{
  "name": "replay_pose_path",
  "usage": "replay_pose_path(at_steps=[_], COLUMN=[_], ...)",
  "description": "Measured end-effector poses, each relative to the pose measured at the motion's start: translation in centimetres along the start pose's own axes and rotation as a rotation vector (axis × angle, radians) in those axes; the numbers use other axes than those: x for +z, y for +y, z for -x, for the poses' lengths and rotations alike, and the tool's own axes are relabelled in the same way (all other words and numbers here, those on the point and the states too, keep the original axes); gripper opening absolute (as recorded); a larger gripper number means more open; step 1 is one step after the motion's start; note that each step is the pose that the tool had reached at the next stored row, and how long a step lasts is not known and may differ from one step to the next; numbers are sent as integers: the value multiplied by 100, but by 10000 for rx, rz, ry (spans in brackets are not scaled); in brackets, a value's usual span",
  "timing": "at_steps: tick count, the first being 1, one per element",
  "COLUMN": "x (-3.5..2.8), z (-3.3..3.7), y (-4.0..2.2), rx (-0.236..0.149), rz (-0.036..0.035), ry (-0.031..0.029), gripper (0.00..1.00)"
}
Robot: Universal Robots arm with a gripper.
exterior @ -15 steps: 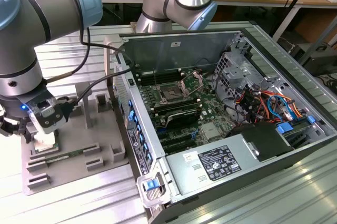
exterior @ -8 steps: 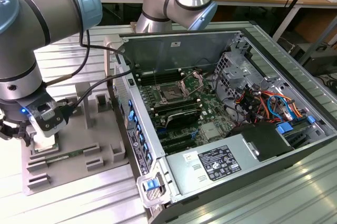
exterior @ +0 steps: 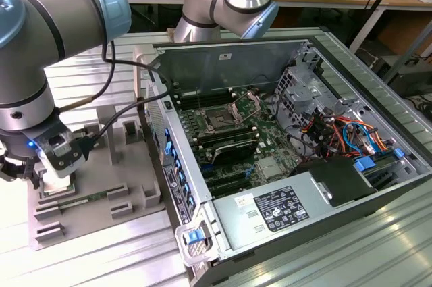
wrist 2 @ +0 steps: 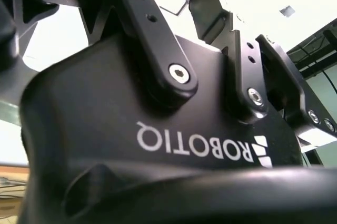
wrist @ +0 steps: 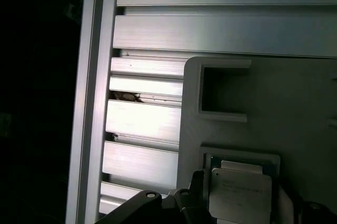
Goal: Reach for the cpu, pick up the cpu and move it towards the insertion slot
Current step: 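Pick up the cpu and move it towards the insertion slot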
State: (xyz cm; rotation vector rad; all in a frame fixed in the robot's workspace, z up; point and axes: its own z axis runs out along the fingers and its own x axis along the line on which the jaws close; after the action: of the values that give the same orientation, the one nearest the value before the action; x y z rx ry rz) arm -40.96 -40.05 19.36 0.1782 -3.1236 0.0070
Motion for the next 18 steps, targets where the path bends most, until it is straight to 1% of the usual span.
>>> replay_pose_path(at_steps=[7,14,18], x=[0,36,38], z=[-13,-13,-12], y=[2,1,0], rx=[0,-5,-4], rz=[-4,-9,-8], ry=[2,5,0], gripper=[62,62,62])
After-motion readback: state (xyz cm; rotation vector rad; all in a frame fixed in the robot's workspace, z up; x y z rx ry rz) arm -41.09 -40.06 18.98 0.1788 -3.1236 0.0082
